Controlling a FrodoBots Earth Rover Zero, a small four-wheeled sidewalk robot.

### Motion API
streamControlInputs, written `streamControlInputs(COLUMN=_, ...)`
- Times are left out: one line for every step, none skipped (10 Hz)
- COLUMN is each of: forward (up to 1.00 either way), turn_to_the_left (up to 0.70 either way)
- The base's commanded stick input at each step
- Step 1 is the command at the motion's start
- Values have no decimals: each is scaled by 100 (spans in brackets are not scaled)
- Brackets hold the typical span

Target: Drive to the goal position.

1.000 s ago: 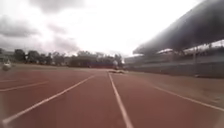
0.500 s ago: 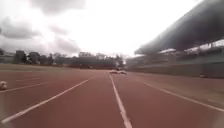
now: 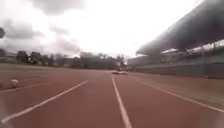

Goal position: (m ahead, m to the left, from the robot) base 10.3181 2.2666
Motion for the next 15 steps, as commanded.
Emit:
streamControlInputs(forward=85, turn_to_the_left=0)
streamControlInputs(forward=85, turn_to_the_left=0)
streamControlInputs(forward=85, turn_to_the_left=0)
streamControlInputs(forward=85, turn_to_the_left=0)
streamControlInputs(forward=85, turn_to_the_left=0)
streamControlInputs(forward=85, turn_to_the_left=0)
streamControlInputs(forward=85, turn_to_the_left=0)
streamControlInputs(forward=85, turn_to_the_left=0)
streamControlInputs(forward=85, turn_to_the_left=0)
streamControlInputs(forward=85, turn_to_the_left=0)
streamControlInputs(forward=85, turn_to_the_left=0)
streamControlInputs(forward=85, turn_to_the_left=0)
streamControlInputs(forward=85, turn_to_the_left=0)
streamControlInputs(forward=85, turn_to_the_left=0)
streamControlInputs(forward=85, turn_to_the_left=0)
